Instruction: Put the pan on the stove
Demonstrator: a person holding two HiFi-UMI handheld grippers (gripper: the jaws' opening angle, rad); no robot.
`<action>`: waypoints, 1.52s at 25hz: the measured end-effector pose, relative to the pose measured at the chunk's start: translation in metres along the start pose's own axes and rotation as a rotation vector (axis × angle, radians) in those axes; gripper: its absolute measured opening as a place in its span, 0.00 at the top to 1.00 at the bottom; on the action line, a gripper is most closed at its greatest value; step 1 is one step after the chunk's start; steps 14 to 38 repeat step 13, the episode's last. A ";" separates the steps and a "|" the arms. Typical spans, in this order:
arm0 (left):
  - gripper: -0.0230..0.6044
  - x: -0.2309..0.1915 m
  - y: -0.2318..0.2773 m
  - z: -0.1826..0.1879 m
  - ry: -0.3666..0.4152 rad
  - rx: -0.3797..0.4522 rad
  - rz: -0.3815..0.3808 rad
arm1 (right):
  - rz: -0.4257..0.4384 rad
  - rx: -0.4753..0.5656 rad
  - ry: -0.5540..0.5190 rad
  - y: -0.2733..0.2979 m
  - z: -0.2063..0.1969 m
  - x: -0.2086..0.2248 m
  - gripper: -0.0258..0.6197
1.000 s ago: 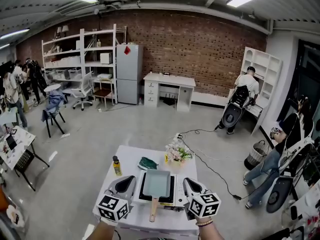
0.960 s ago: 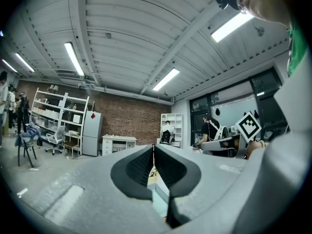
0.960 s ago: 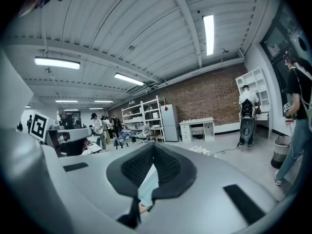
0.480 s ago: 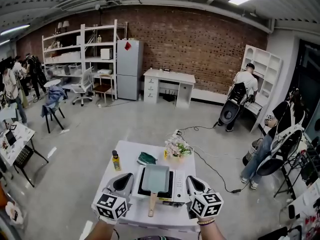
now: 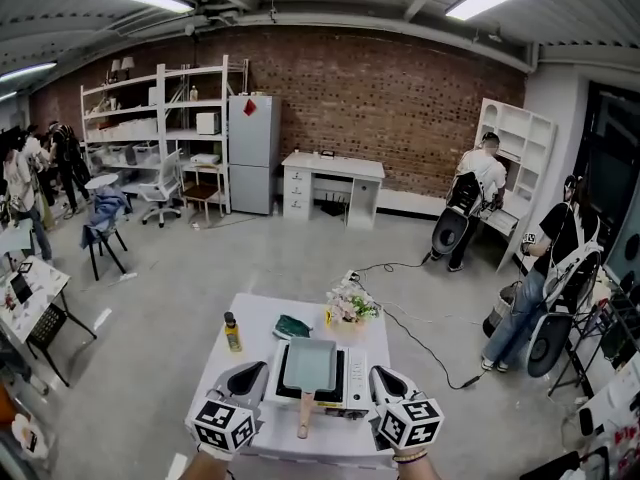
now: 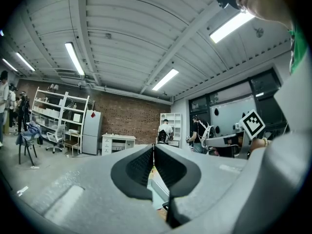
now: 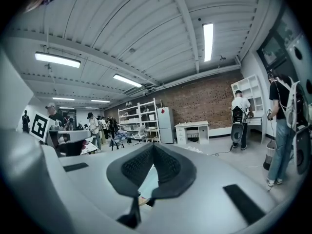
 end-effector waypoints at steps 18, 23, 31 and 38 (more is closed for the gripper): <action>0.93 -0.008 -0.004 0.004 -0.011 0.021 0.008 | -0.050 -0.005 -0.008 -0.006 -0.006 0.007 0.96; 0.93 -0.008 -0.004 0.004 -0.011 0.021 0.008 | -0.050 -0.005 -0.008 -0.006 -0.006 0.007 0.96; 0.93 -0.008 -0.004 0.004 -0.011 0.021 0.008 | -0.050 -0.005 -0.008 -0.006 -0.006 0.007 0.96; 0.93 -0.008 -0.004 0.004 -0.011 0.021 0.008 | -0.050 -0.005 -0.008 -0.006 -0.006 0.007 0.96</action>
Point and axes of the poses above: the fingertips, and each gripper's own axes: y forward along the fingers, x to its right, z out of its top, the point moved 1 cm from there along -y, backward along the fingers, and after that the axes turned 2 degrees about -x, right-handed, at the moved point
